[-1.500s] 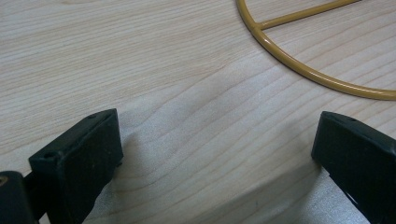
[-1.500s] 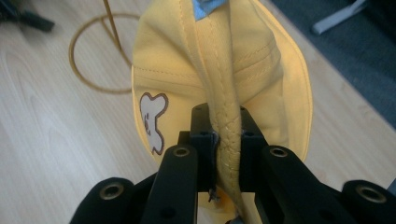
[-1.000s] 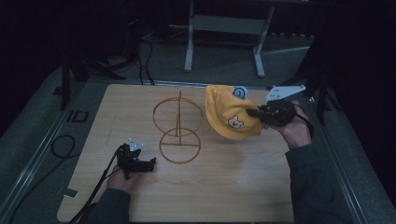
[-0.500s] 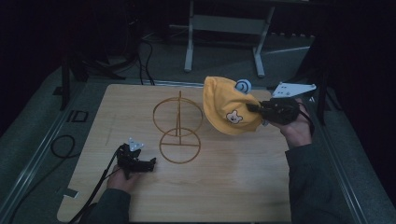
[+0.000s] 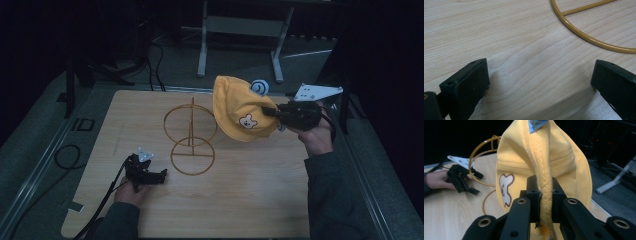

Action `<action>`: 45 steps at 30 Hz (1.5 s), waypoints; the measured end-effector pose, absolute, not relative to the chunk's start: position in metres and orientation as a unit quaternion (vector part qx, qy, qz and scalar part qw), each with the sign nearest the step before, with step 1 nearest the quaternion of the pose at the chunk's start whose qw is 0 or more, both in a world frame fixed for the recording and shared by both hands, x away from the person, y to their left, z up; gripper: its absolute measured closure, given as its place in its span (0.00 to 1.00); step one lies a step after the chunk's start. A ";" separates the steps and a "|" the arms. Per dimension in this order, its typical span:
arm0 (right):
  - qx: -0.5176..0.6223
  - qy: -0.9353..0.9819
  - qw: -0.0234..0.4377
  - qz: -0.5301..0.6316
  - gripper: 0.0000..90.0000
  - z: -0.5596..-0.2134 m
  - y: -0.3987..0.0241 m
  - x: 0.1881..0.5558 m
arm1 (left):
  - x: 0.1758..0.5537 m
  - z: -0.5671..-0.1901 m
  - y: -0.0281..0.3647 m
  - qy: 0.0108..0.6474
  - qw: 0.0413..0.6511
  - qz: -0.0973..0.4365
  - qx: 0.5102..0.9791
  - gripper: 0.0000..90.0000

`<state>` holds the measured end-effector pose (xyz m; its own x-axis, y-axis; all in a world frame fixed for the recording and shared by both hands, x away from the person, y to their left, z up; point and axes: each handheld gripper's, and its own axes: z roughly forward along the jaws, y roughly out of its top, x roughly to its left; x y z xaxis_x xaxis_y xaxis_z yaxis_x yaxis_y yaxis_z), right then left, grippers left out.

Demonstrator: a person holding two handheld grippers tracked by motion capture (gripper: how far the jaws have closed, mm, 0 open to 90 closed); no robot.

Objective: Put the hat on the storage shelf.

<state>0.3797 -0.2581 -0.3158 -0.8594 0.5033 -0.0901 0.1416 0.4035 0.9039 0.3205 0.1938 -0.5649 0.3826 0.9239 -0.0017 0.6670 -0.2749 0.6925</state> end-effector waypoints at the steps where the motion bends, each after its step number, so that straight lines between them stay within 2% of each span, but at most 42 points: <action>1: 0.196 0.817 0.176 0.513 0.92 -0.315 -0.258 0.380 | 0.321 -0.565 0.194 0.515 0.311 0.207 0.771 0.02; 28: 0.142 0.835 0.139 0.513 0.92 -0.293 -0.215 0.386 | 0.320 -0.565 0.194 0.516 0.310 0.206 0.772 0.02; 45: 0.114 0.861 0.138 0.476 0.92 -0.278 -0.174 0.391 | 0.320 -0.565 0.194 0.516 0.310 0.205 0.772 0.02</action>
<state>0.3915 -0.1745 -0.2776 -0.9358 0.3281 -0.1291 0.0655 0.5215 0.8507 0.3204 0.1939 -0.5647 0.3841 0.9233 -0.0030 0.6683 -0.2758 0.6908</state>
